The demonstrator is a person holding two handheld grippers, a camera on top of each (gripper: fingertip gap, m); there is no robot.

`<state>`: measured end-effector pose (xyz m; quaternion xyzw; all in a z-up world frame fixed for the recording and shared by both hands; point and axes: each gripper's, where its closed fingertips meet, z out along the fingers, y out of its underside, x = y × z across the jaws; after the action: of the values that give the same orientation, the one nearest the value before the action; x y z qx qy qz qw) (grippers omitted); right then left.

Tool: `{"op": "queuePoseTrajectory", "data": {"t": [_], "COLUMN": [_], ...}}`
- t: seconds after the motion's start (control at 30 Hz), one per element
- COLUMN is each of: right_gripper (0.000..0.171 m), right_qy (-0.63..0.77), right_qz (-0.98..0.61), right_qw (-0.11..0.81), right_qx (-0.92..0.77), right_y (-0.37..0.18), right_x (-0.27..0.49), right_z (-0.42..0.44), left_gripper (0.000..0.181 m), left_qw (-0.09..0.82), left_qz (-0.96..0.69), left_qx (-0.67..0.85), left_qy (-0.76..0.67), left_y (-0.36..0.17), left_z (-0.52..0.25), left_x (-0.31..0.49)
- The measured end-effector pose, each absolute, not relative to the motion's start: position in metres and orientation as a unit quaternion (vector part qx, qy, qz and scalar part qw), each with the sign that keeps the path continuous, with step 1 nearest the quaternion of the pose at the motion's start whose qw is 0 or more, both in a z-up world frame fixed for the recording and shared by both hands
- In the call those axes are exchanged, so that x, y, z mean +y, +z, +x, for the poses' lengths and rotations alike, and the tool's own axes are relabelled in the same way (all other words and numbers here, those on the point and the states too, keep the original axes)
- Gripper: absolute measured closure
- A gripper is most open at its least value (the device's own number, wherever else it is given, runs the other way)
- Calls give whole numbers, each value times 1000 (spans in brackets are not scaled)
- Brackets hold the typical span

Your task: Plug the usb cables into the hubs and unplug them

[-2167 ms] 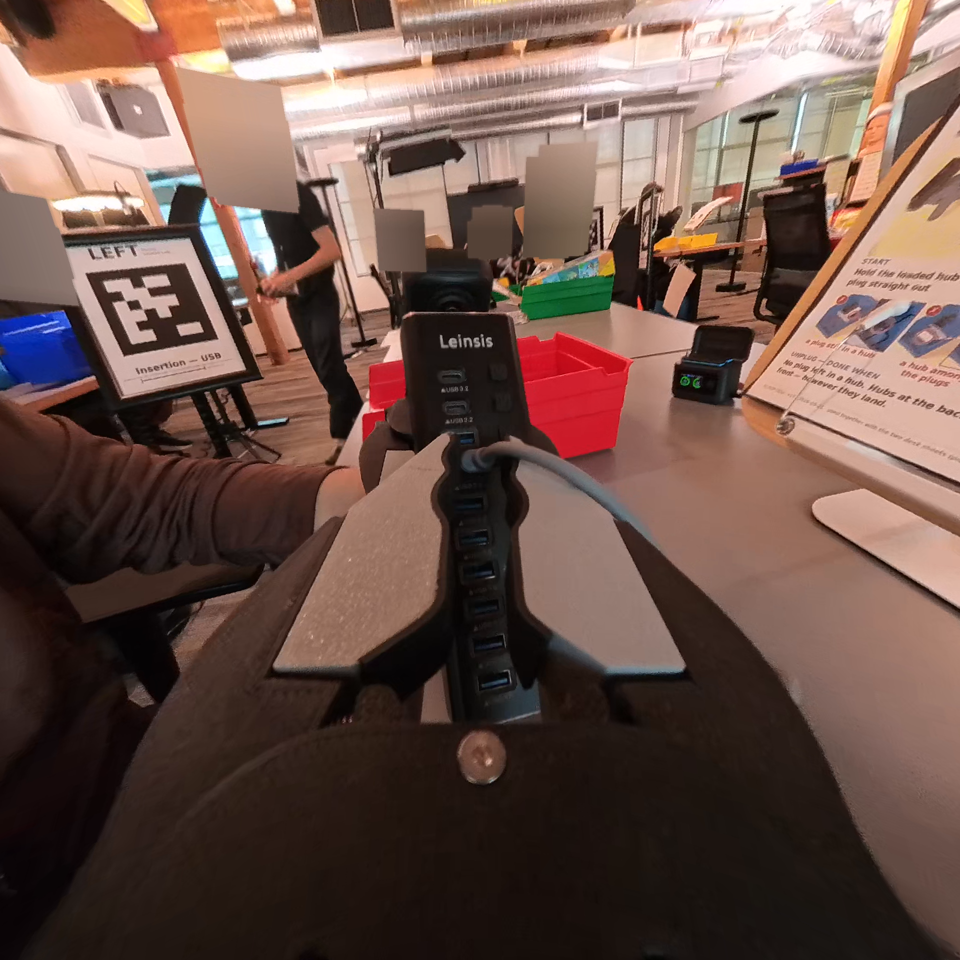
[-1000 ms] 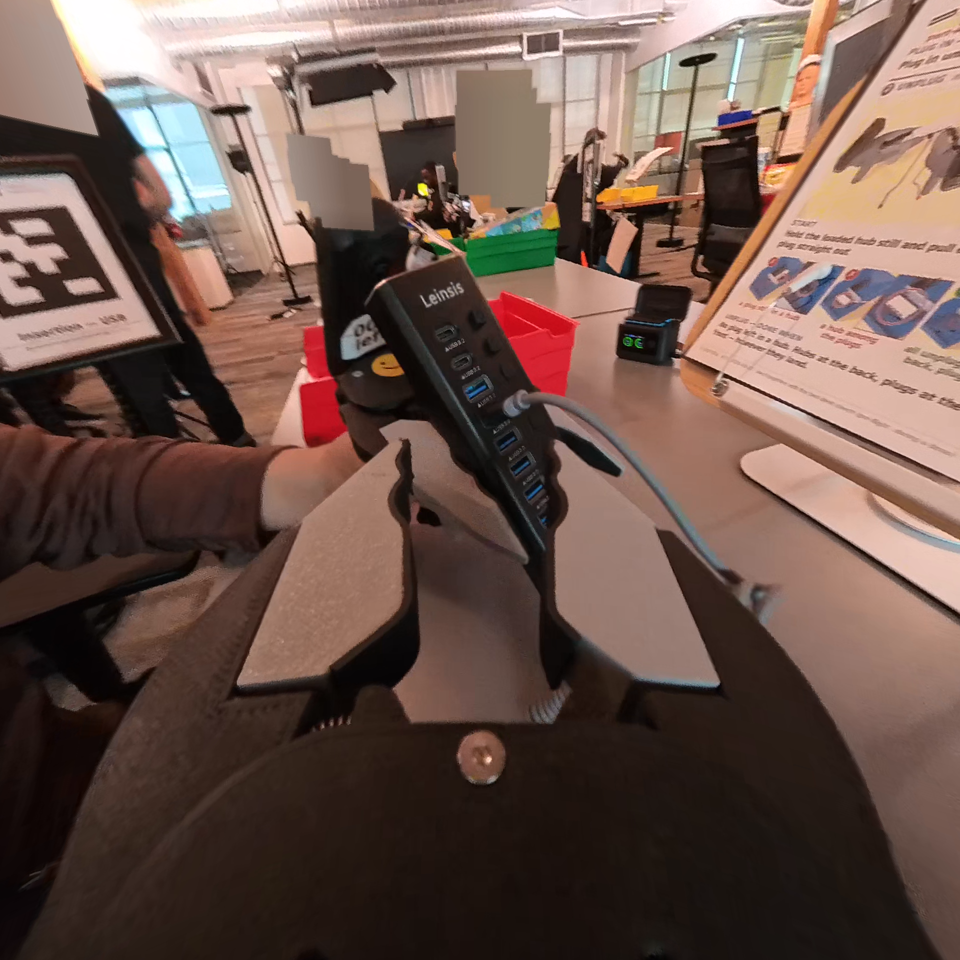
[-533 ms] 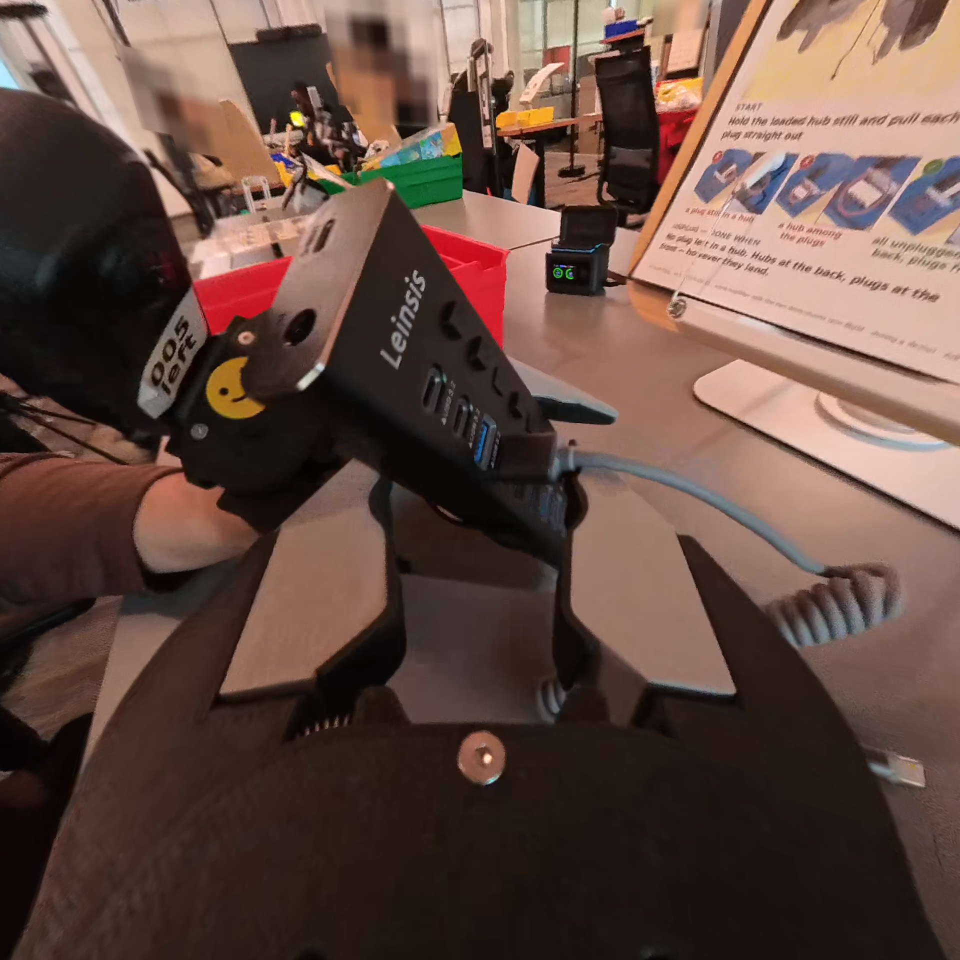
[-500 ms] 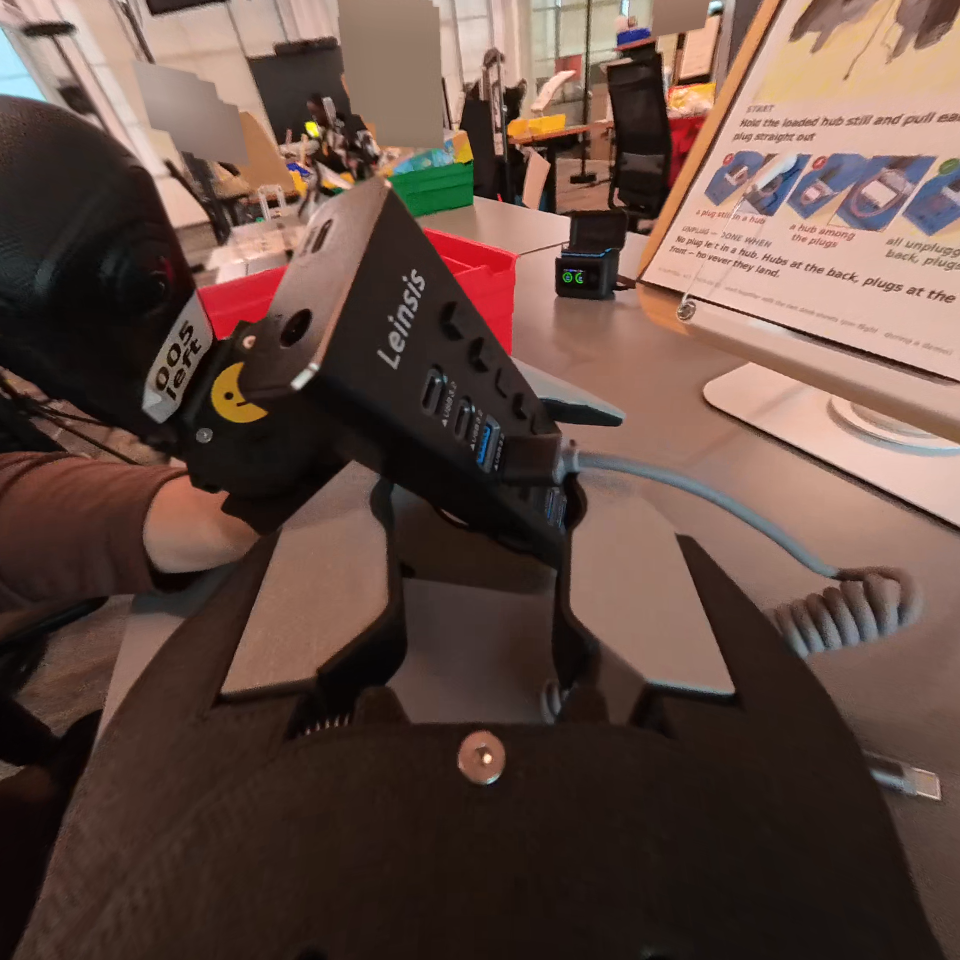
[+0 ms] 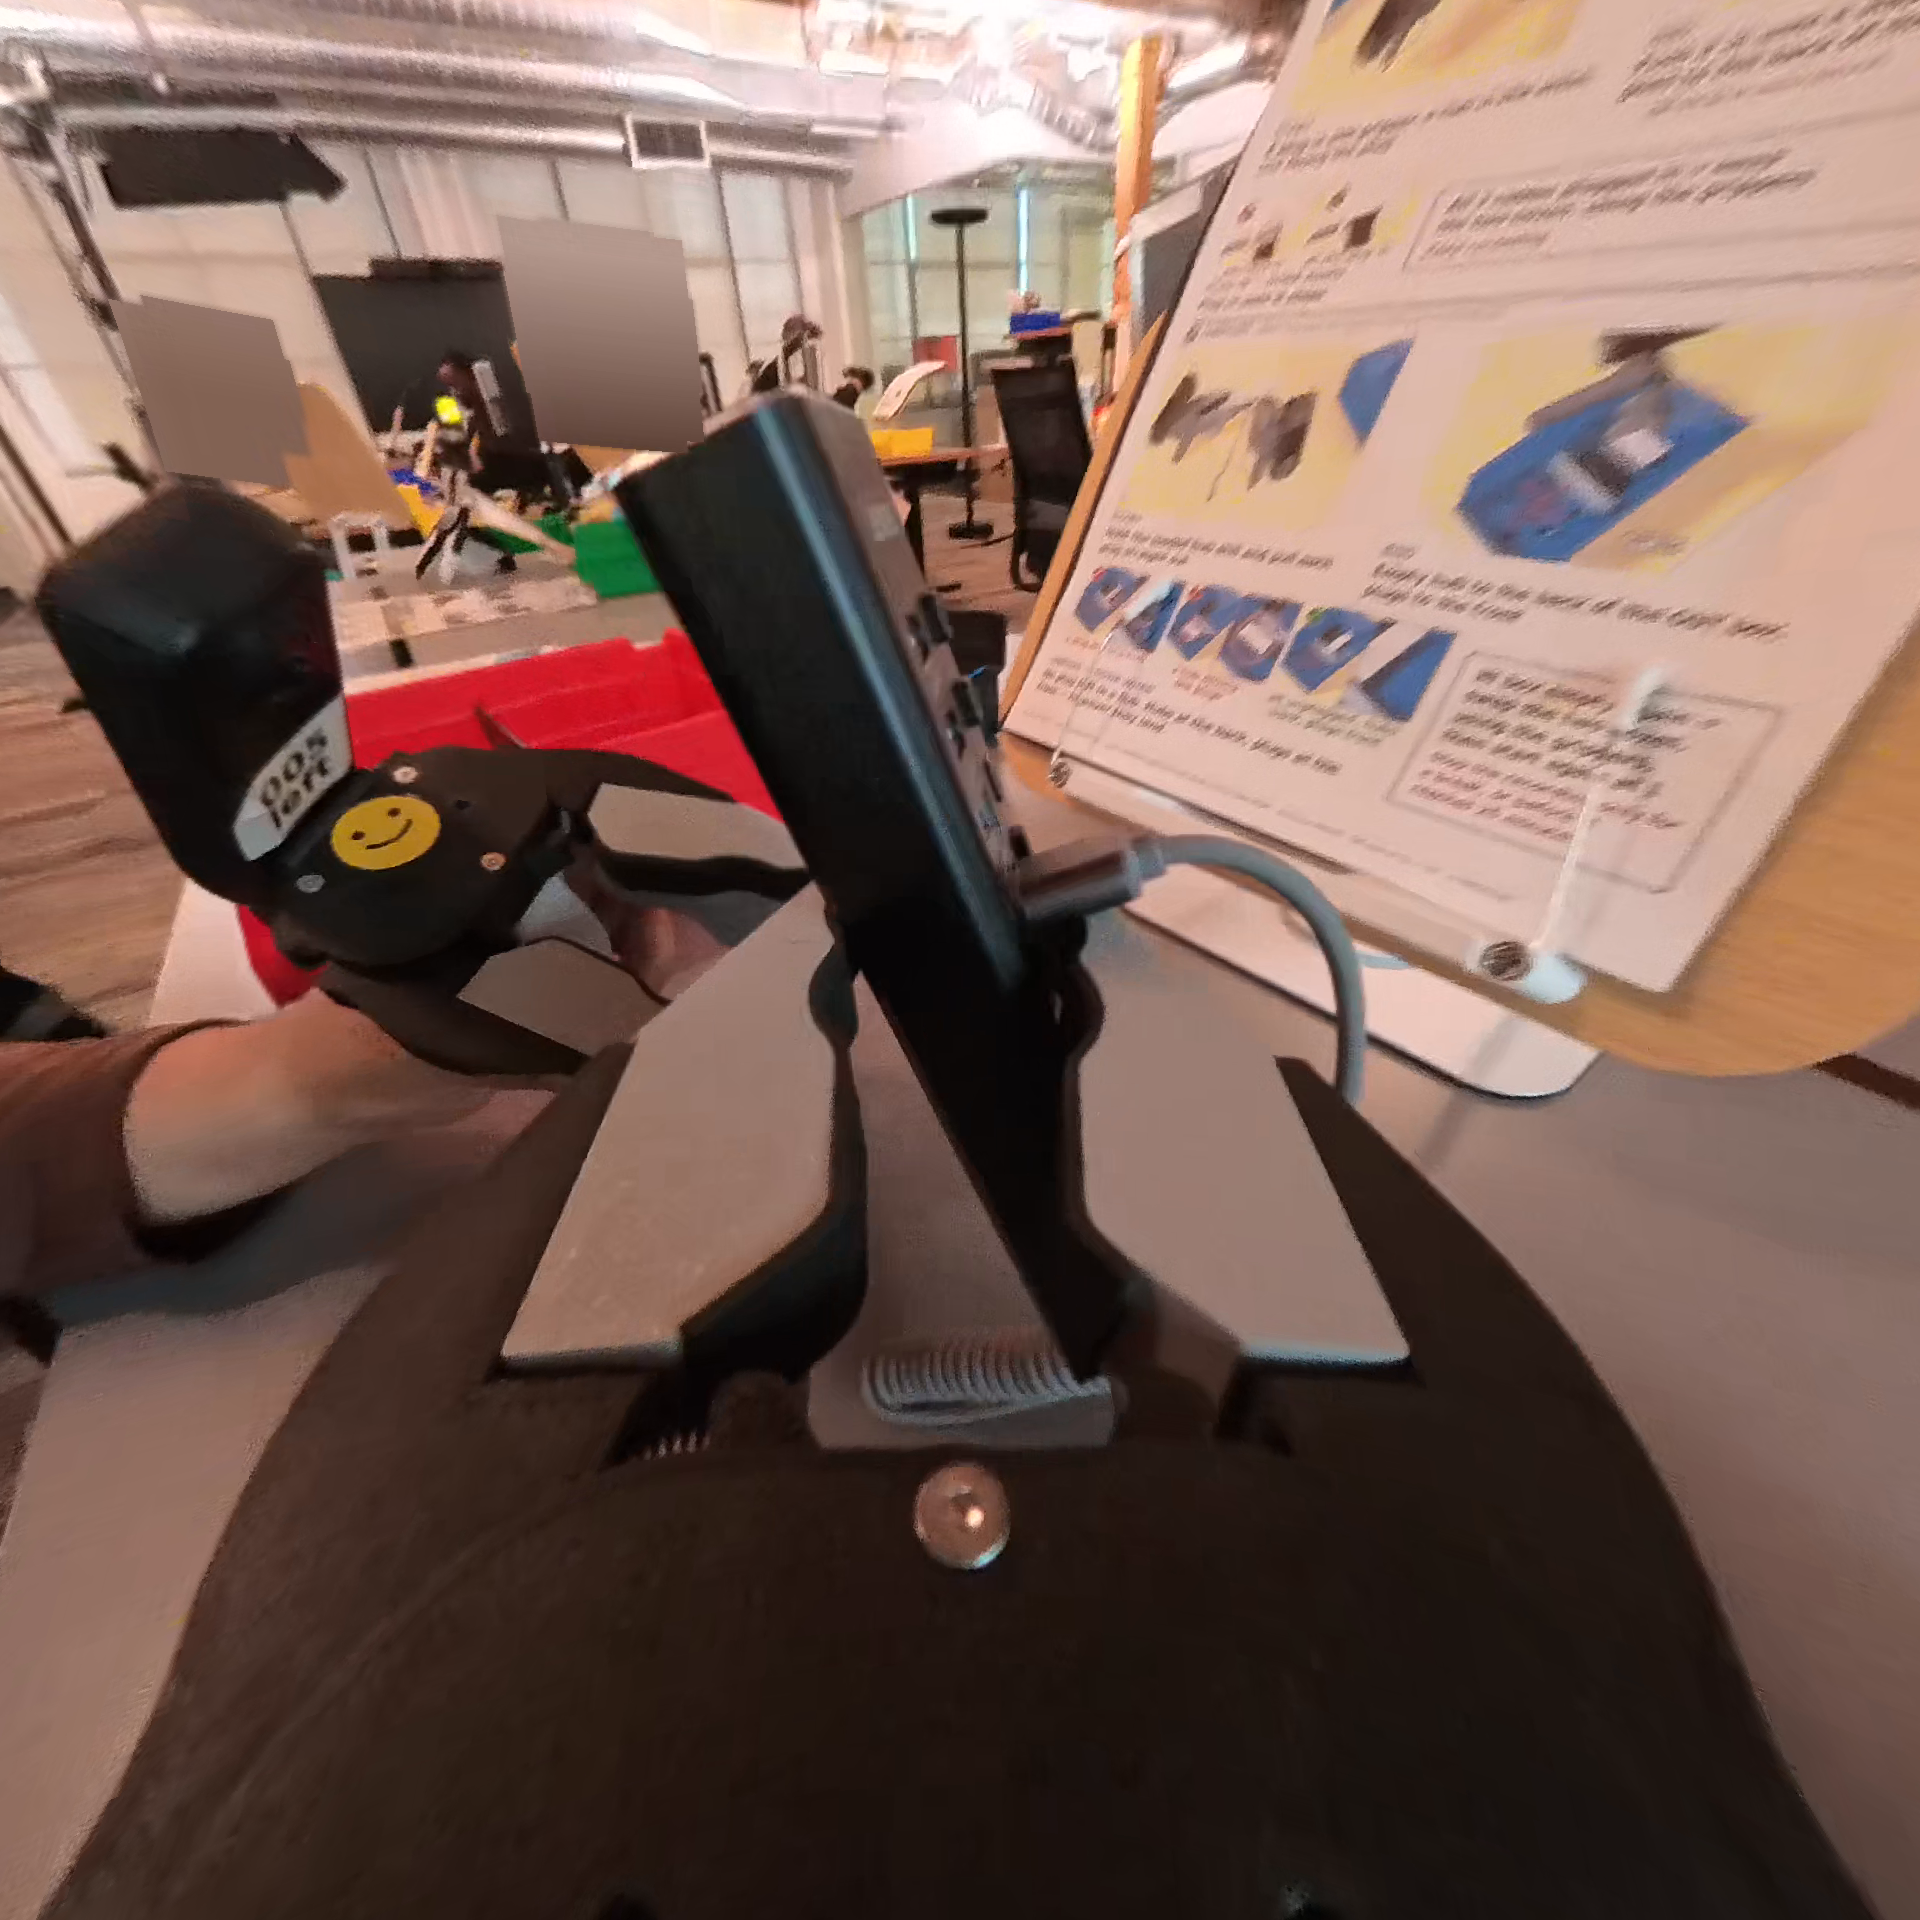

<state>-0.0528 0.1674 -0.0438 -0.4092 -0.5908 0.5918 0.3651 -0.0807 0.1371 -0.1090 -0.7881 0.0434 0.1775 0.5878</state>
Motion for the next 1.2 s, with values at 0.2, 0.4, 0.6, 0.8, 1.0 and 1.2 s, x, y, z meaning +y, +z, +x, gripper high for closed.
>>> {"op": "queuePoseTrajectory", "data": {"t": [0.2, 0.4, 0.6, 0.8, 1.0, 1.2], "right_gripper": [139, 140, 140, 140, 140, 141], "right_qy": [581, 533, 449, 349, 304, 287], "right_qz": [-425, -402, -401, -437, -480, -527], "right_qw": [384, 457, 556, 622, 621, 555], "right_qx": [-578, -587, -573, -548, -540, -577], "right_y": [-12, 82, 198, 255, 225, 127], "right_x": [185, 206, 269, 344, 404, 450], "right_z": [-52, -36, -20, -4, 19, 37], "left_gripper": [128, 132, 133, 133, 133, 134], "left_qw": [595, 584, 585, 587, 581, 573], "left_qz": [-794, -799, -800, -799, -804, -809], "left_qx": [6, 15, 12, 0, 4, 15], "left_qy": [121, 141, 136, 131, 130, 129], "left_y": [-113, -116, -116, -116, -119, -124], "left_z": [-91, -95, -97, -102, -100, -95], "left_x": [134, 131, 130, 129, 131, 134]}}
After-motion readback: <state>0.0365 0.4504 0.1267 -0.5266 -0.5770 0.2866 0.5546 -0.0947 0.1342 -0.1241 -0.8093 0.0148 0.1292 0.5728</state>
